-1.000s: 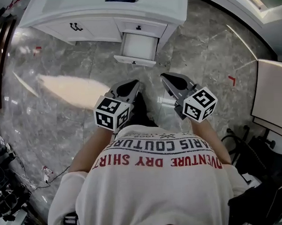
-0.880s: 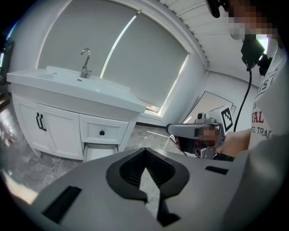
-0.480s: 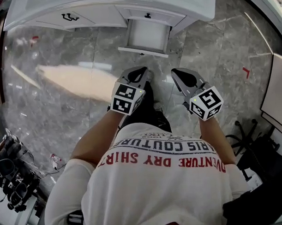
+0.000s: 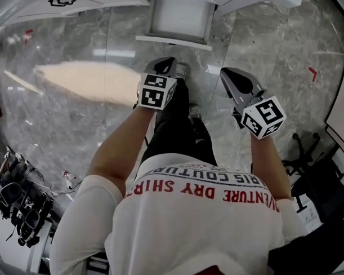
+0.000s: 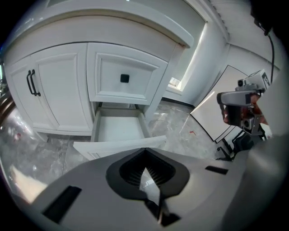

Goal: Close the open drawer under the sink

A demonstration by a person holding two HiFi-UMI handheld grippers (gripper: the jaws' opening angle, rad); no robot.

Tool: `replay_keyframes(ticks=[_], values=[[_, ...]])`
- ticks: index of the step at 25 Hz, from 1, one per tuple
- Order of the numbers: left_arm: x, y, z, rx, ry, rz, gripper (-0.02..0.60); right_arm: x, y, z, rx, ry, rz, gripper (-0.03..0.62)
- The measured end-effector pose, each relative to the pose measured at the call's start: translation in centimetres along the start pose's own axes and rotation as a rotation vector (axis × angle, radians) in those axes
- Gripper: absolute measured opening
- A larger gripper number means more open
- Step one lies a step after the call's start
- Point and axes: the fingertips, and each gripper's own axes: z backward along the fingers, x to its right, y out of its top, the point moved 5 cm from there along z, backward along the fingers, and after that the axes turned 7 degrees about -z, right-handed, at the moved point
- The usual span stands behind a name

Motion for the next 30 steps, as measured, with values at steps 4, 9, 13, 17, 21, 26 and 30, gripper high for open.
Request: replay_keyframes(ticks=[4,9,13,17,21,26,30], values=[[-1.7,-0.6,-3.1,-0.009,0.044,0.037,0.003,1.5,-1.1,-0.4,0.008,-0.007,-0.047,0.0],[-2.9,-2.0,-5.8,-0.069,0.068,-0.017,0.002,2.3,-2.4,-1.1,-0.018,-0.013,-0.052,0.0],[-3.7,-3.0,-7.0,-0.095,0.085,-0.01,0.003,2.7,-2.9,-1.5,-0.03,-0.004,-0.069,0.0],[-4.1,-2.7,-8.5,-0.111,0.097,0.014,0.003,3.1,-2.8,-2.0,-0.01,0.013,-0.11,0.0],[-4.4,-2.3,-9.1,-0.099,0.109,0.018,0.003,3.9,-2.8,-2.6,0.013,0.007,-0.142,0.0],[-4.2,-2.3,-9.7,-0.108,0.116,0.001,0.002,5.0,-2.8,-2.3,0.019,-0.009,-0.153,0.0],[-4.4,-2.3,-9.7,-0.096,0.112,0.009,0.003,5.4,-3.2,-2.2,0.015,-0.015,-0.161,0.0]])
